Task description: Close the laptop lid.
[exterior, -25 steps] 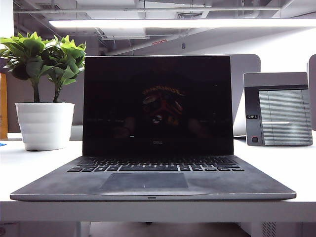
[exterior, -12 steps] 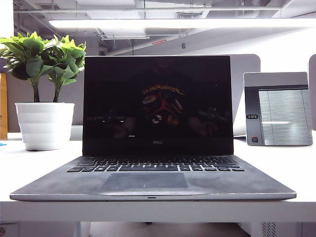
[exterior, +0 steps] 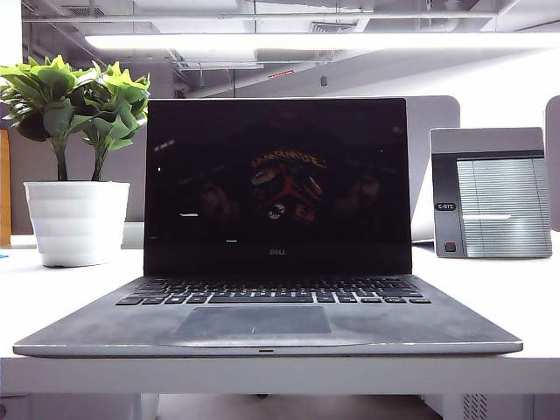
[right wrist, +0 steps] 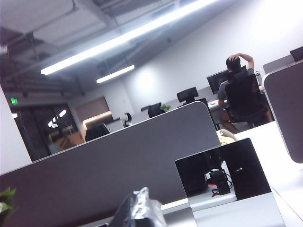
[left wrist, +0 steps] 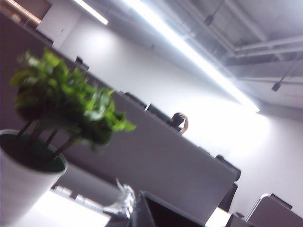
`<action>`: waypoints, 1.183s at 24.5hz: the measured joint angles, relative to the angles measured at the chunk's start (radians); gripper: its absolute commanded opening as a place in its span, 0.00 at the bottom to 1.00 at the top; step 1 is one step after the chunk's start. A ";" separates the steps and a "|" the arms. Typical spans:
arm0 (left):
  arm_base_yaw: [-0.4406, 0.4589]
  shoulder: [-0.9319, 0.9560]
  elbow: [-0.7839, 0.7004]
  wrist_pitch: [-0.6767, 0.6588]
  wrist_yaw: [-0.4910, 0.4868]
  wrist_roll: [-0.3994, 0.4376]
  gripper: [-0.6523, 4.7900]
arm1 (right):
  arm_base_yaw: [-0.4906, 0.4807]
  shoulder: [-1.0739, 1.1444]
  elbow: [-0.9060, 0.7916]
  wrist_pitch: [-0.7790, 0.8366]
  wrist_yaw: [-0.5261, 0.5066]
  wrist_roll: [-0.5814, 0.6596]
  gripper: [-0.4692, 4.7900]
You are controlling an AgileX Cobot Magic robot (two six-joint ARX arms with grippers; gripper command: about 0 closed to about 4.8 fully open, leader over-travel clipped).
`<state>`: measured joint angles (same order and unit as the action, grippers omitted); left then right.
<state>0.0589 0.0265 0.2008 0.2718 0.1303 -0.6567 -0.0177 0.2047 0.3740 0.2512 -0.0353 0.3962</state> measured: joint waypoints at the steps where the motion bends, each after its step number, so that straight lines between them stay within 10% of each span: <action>1: 0.000 0.016 0.042 -0.003 0.006 0.014 0.11 | 0.000 0.083 0.043 0.011 -0.034 -0.009 0.08; 8: 0.000 0.320 0.312 -0.026 0.071 0.180 0.11 | -0.001 0.620 0.293 0.097 -0.358 -0.116 0.08; 17: 0.000 1.086 0.751 0.015 0.656 0.320 0.11 | -0.002 1.175 0.677 0.093 -0.638 -0.209 0.08; 29: 0.148 1.785 1.137 0.031 1.032 0.365 0.11 | -0.003 1.553 0.874 0.003 -0.789 -0.267 0.08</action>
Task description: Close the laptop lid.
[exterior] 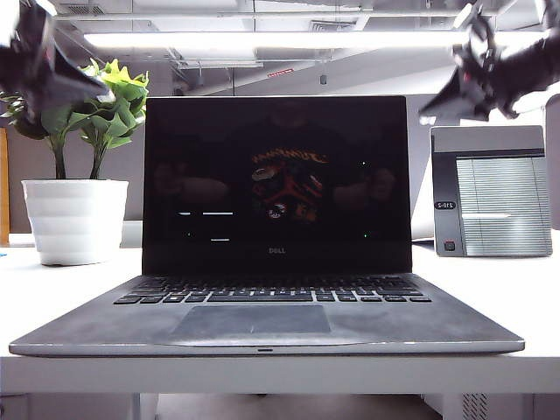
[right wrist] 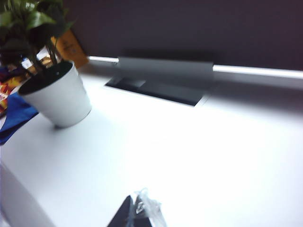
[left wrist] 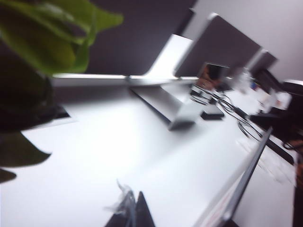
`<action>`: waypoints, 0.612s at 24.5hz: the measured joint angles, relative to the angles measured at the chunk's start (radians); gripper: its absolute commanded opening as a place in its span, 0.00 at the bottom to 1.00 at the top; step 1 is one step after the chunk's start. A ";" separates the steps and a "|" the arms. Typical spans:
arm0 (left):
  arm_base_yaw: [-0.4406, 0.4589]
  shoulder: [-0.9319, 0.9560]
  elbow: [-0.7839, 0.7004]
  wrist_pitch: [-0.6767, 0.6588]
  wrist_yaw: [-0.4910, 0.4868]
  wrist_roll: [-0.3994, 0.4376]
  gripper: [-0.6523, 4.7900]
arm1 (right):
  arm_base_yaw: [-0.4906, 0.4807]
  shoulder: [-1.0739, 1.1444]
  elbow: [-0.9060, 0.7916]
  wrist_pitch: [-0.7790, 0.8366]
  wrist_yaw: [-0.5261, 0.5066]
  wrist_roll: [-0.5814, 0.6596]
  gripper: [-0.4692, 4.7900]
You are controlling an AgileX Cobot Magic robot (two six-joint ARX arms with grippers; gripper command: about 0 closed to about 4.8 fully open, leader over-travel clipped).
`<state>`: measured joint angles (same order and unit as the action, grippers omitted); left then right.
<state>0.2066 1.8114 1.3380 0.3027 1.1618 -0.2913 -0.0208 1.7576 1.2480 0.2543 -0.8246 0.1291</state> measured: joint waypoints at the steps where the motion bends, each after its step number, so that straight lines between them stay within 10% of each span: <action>1: 0.000 0.026 0.005 0.008 0.016 0.000 0.11 | 0.000 0.013 0.000 0.002 -0.016 0.000 0.08; 15: -0.063 0.177 0.030 0.050 0.219 0.002 0.11 | 0.005 0.062 0.011 0.026 -0.222 0.000 0.08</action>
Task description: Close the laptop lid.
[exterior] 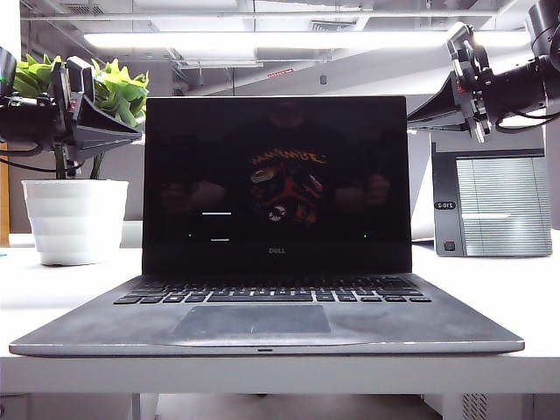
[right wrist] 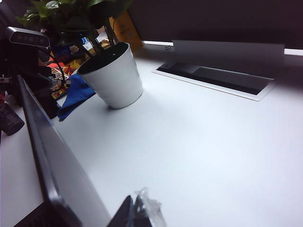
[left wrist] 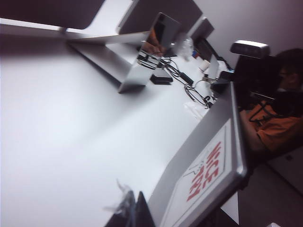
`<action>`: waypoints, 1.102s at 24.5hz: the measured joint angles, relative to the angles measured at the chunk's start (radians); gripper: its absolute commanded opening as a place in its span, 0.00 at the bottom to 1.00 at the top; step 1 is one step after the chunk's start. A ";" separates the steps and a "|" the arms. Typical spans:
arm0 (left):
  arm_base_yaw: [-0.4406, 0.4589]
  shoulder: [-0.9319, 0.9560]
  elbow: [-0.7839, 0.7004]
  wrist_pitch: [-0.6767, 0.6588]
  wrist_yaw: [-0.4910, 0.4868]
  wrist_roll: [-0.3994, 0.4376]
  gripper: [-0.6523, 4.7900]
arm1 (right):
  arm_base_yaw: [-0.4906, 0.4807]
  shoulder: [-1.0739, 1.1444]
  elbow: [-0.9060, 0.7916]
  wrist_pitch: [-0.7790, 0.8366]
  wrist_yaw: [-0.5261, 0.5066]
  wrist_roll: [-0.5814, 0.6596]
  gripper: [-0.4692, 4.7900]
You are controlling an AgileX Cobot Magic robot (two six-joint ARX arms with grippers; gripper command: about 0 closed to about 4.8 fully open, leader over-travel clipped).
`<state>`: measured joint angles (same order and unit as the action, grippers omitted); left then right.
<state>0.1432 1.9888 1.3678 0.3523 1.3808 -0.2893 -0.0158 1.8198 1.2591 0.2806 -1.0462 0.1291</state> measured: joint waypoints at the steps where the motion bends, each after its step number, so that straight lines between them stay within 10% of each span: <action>1: -0.003 0.000 0.000 0.001 0.010 0.000 0.11 | 0.000 0.000 0.000 0.000 -0.006 0.000 0.08; 27: -0.061 -0.002 0.000 0.007 0.163 -0.110 0.11 | -0.004 0.000 0.000 0.021 -0.160 0.035 0.08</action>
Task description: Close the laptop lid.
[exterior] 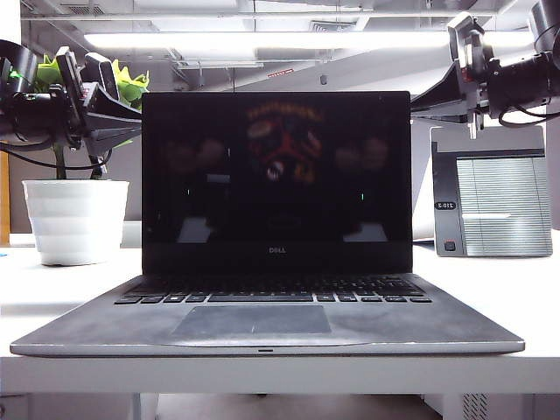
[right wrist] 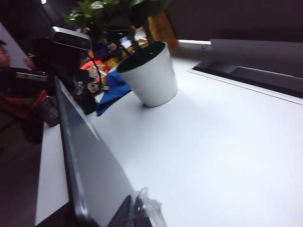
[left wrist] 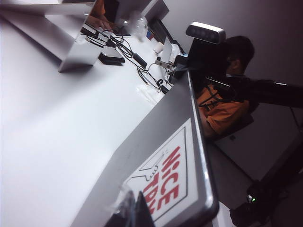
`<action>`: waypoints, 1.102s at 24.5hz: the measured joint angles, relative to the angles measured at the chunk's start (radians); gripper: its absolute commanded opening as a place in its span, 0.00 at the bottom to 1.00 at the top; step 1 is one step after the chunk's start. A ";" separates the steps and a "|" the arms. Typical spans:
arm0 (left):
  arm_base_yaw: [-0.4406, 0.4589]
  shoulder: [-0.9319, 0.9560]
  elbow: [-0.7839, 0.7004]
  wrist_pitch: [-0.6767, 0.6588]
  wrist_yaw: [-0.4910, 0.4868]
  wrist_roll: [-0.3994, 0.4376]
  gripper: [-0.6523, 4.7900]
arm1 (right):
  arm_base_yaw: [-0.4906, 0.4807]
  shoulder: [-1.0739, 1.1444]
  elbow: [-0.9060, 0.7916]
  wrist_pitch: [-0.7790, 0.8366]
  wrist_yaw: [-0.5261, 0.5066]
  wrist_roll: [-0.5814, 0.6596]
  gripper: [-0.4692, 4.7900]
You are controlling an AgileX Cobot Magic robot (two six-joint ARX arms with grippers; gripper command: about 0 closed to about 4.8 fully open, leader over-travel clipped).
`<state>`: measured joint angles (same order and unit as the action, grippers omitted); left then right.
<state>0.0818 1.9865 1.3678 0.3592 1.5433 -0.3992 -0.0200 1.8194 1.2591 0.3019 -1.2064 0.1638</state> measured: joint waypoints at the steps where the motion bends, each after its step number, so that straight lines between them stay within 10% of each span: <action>1: 0.000 -0.002 0.000 0.000 0.001 -0.003 0.11 | 0.000 0.000 0.000 0.001 -0.006 0.008 0.08; 27: -0.079 -0.031 0.000 -0.178 0.044 -0.084 0.11 | 0.021 -0.019 0.004 -0.241 -0.117 0.071 0.08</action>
<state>0.0029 1.9560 1.3682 0.1814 1.5871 -0.4828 0.0006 1.8008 1.2629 0.0608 -1.3239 0.2344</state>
